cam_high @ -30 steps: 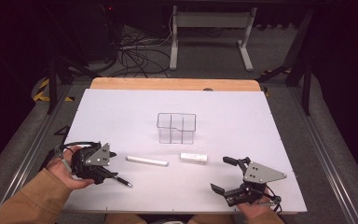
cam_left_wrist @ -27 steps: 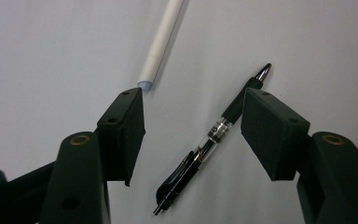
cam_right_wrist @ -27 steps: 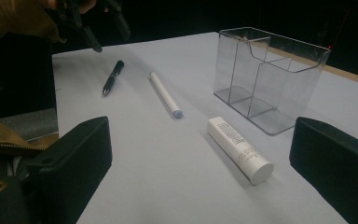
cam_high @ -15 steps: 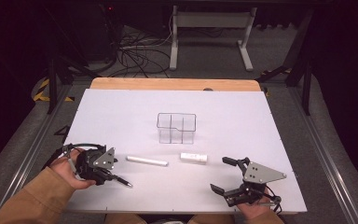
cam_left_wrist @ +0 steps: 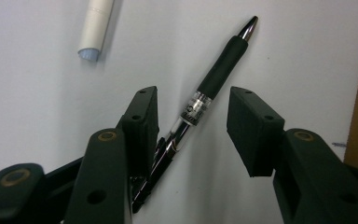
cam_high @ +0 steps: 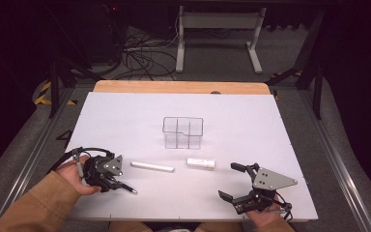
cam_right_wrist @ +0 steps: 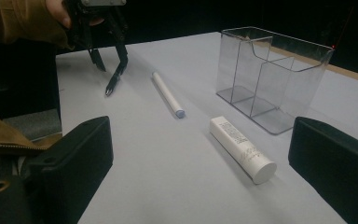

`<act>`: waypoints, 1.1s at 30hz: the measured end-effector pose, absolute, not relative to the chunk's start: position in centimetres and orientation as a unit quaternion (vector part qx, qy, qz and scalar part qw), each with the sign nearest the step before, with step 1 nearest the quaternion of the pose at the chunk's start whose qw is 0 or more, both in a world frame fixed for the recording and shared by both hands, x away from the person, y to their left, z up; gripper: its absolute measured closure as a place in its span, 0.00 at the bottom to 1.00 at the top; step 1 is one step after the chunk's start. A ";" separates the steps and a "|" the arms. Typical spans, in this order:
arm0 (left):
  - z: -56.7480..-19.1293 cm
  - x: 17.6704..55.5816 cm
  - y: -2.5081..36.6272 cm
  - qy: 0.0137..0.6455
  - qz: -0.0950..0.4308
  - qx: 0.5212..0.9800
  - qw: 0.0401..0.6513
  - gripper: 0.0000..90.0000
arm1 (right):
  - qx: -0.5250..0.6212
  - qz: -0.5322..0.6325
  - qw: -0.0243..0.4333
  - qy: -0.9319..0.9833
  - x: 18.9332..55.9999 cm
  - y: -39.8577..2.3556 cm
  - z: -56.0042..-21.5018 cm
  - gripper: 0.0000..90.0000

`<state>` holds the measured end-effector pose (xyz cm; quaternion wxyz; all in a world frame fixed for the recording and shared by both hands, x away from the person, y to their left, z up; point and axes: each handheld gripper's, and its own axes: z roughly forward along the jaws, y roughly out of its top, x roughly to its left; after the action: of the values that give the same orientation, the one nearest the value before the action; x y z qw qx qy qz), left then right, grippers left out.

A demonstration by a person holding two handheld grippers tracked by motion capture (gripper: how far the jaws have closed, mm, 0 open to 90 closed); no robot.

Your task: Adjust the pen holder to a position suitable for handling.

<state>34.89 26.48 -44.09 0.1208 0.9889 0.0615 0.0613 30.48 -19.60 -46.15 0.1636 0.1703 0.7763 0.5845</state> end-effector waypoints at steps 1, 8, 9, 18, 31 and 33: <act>-44.2 34.9 26.4 0.057 0.062 0.989 0.120 0.63 | 0.170 0.585 0.164 0.776 30.5 -19.6 -46.2 0.08; -44.6 35.0 26.1 0.036 0.060 0.991 0.111 0.67 | 0.170 0.584 0.163 0.777 30.5 -19.6 -46.2 0.08; -44.6 35.0 26.1 0.034 0.059 0.992 0.110 0.68 | 0.170 0.585 0.163 0.776 30.5 -19.6 -46.2 0.08; -45.2 35.2 25.9 0.014 0.051 0.994 0.101 0.73 | 0.172 0.586 0.157 0.776 30.6 -19.6 -46.3 0.08; -45.6 35.1 25.7 -0.027 0.053 0.994 0.096 0.78 | 0.171 0.588 0.154 0.776 30.7 -19.6 -46.3 0.08; -45.6 35.1 25.7 -0.034 0.054 0.993 0.095 0.78 | 0.170 0.587 0.154 0.776 30.6 -19.6 -46.3 0.08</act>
<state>35.07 25.66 -45.59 0.0951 0.9934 -0.0340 0.0543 30.65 -19.56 -46.32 0.1542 0.1704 0.7763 0.5870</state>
